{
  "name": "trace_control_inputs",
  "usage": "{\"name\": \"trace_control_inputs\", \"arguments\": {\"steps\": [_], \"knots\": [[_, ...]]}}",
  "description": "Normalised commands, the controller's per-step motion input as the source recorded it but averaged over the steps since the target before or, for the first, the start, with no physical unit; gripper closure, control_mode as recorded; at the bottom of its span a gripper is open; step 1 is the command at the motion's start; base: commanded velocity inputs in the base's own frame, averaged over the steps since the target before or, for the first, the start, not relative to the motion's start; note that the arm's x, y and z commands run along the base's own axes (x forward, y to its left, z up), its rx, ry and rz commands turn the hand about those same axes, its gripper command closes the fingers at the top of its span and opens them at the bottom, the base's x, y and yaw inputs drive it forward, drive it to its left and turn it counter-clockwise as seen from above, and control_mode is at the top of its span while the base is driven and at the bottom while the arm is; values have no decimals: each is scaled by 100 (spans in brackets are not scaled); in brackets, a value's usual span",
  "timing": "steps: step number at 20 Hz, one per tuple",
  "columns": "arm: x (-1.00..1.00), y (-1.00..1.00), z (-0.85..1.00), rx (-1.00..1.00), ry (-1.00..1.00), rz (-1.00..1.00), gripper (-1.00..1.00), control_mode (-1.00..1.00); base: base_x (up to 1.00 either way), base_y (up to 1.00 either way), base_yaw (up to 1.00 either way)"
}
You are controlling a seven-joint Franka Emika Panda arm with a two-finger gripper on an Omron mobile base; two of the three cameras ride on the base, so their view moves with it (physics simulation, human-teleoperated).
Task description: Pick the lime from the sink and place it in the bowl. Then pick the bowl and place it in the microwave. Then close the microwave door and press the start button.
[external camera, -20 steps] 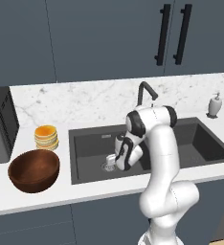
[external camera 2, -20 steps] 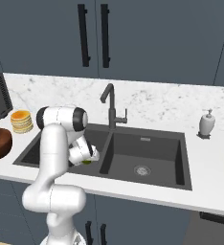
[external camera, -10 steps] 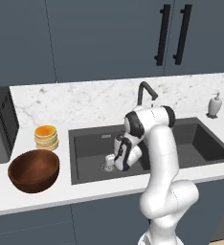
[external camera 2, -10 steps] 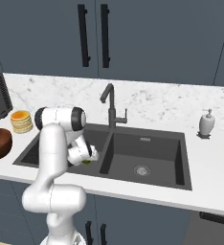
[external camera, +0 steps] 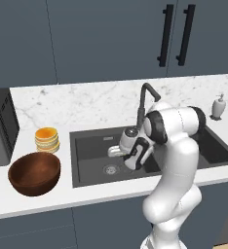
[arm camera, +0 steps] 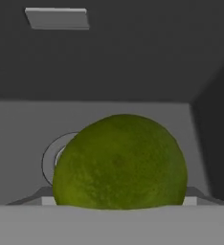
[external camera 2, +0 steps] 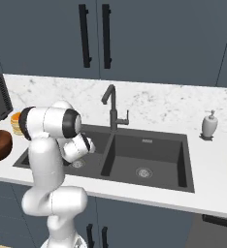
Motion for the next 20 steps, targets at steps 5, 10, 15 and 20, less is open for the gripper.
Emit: {"name": "trace_control_inputs", "arguments": {"steps": [5, 10, 15, 20], "knots": [[-26, 63, 100, 1, -14, 0, 100, -100, 0, 0, 0], [-36, 31, 100, 1, -13, 0, 100, -100, 0, 0, 0], [-57, 19, 100, 0, -15, 0, 100, -100, 0, 0, 0], [-30, 32, 100, 0, -18, 0, 100, -100, 0, 0, 0]]}}
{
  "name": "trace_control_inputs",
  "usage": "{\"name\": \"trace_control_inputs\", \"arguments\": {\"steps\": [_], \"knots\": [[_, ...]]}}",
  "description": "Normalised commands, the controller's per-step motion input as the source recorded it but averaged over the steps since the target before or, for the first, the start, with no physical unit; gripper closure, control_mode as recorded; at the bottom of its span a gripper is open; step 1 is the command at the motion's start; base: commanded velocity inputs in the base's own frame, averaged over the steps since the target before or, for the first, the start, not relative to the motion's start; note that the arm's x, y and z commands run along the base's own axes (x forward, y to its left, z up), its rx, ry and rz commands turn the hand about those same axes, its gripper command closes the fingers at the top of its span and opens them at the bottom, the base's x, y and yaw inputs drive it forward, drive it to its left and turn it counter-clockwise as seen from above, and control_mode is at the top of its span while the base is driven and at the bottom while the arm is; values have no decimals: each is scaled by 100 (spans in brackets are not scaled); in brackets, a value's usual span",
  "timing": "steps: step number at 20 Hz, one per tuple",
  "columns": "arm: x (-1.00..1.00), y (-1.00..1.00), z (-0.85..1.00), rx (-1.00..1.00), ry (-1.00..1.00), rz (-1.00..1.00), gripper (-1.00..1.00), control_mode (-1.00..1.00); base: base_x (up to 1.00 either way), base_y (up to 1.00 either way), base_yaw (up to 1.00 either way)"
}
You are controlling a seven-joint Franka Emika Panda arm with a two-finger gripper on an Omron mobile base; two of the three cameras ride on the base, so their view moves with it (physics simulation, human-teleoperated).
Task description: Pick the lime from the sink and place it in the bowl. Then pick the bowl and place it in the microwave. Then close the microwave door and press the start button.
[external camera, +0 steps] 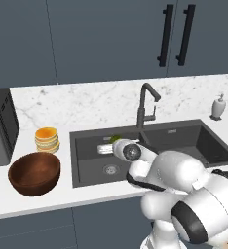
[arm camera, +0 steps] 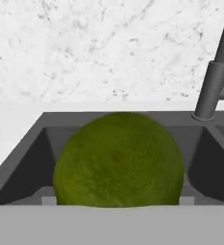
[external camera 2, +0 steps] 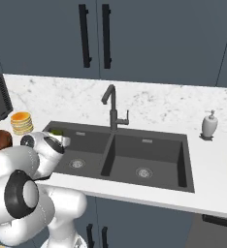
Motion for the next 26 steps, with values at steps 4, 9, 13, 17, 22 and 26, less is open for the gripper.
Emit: {"name": "trace_control_inputs", "arguments": {"steps": [4, 9, 13, 17, 22, 26], "knots": [[-29, 27, 100, 0, -20, 0, 100, -100, 0, 0, 0], [-41, 12, 100, 0, -9, 0, 100, -100, 0, 0, 0], [-49, 1, 100, 0, 0, 0, 100, -100, 0, 0, 0], [-64, 0, 100, 0, 4, 0, 100, -100, 0, 0, 0], [-63, 0, 58, 0, 24, 0, 100, -100, 0, 0, 0], [-48, 0, 20, 0, 43, 0, 100, -100, 0, 0, 0]]}}
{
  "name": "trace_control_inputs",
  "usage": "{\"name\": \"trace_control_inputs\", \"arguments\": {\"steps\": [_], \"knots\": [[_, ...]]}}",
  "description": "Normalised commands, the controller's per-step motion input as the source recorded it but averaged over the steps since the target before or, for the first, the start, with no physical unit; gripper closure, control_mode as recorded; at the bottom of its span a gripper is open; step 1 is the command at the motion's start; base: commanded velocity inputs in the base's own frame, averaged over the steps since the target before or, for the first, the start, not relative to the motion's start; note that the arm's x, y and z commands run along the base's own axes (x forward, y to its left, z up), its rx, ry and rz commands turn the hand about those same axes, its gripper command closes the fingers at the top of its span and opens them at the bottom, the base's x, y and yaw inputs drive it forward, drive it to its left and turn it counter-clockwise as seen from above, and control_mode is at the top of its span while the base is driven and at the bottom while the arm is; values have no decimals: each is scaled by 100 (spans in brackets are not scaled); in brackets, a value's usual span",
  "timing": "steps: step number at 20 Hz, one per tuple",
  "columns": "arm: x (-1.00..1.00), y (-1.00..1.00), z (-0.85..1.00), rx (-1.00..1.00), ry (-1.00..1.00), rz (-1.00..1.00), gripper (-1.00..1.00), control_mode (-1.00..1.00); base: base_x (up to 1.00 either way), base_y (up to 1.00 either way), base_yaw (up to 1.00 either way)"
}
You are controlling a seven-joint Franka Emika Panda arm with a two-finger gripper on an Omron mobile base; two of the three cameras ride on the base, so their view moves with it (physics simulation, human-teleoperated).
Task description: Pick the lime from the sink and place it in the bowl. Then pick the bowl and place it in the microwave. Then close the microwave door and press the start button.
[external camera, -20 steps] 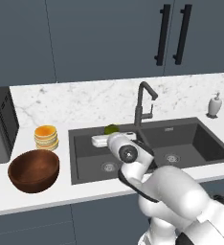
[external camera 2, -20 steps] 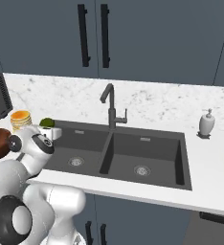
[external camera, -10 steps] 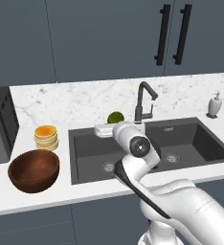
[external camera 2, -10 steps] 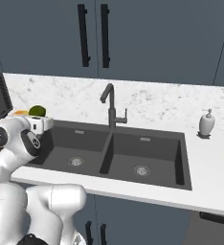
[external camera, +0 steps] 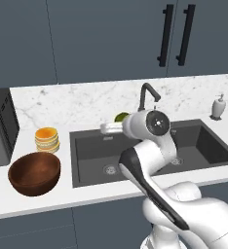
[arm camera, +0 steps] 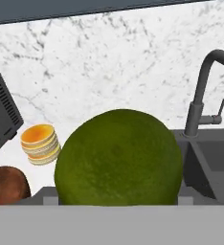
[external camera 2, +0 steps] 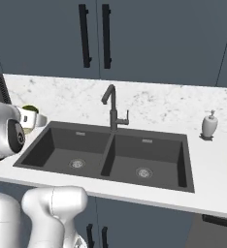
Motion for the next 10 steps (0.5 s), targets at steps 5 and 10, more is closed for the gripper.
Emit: {"name": "trace_control_inputs", "arguments": {"steps": [5, 10], "knots": [[-61, 1, 0, 0, 22, 0, 100, -100, 0, 0, 0], [-41, 23, -4, 0, 27, 2, 100, -100, 0, 0, 0]]}}
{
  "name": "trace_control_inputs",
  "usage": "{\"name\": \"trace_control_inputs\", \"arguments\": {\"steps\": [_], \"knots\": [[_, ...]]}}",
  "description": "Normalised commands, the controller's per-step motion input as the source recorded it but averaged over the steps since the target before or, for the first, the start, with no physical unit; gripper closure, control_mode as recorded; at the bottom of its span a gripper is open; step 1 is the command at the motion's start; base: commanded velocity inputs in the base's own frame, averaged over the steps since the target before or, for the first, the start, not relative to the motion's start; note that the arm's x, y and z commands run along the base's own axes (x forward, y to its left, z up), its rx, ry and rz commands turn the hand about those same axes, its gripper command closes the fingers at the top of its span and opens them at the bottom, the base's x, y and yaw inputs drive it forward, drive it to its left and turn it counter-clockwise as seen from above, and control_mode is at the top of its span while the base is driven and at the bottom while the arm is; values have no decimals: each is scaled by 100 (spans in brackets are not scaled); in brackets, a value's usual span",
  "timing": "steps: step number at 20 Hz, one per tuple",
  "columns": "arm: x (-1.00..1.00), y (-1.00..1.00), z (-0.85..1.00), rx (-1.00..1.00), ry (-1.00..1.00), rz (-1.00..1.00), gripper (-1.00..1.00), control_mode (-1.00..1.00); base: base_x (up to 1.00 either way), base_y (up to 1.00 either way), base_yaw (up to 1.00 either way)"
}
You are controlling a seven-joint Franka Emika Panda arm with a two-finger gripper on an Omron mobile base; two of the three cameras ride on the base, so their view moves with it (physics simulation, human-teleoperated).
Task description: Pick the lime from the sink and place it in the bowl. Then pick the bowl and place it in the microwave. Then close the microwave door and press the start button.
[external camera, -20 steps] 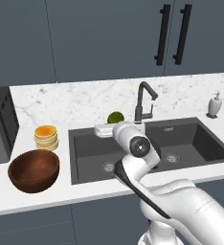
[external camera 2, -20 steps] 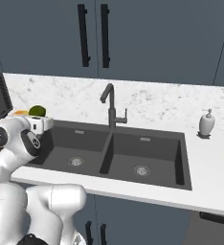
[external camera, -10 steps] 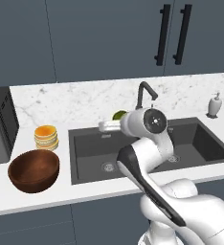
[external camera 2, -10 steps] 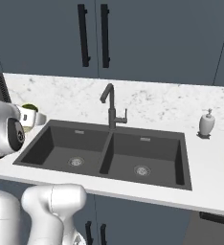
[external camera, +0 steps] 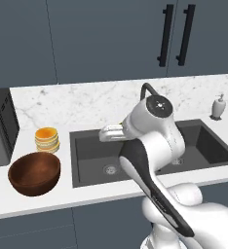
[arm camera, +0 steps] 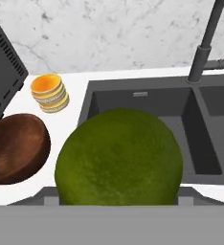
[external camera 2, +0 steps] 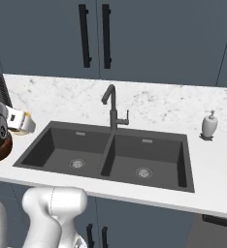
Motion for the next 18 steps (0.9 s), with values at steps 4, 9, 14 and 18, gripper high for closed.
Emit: {"name": "trace_control_inputs", "arguments": {"steps": [4, 9, 14, 18], "knots": [[-14, 48, 0, 0, 30, 5, 100, -100, 0, 0, 0], [-13, 65, -10, 1, 13, 9, 100, -100, 0, 0, 0], [0, 73, -55, 4, 2, 6, 100, -100, 0, 0, 0], [26, 76, -43, 4, 12, 2, 100, -100, 0, 0, 0]]}}
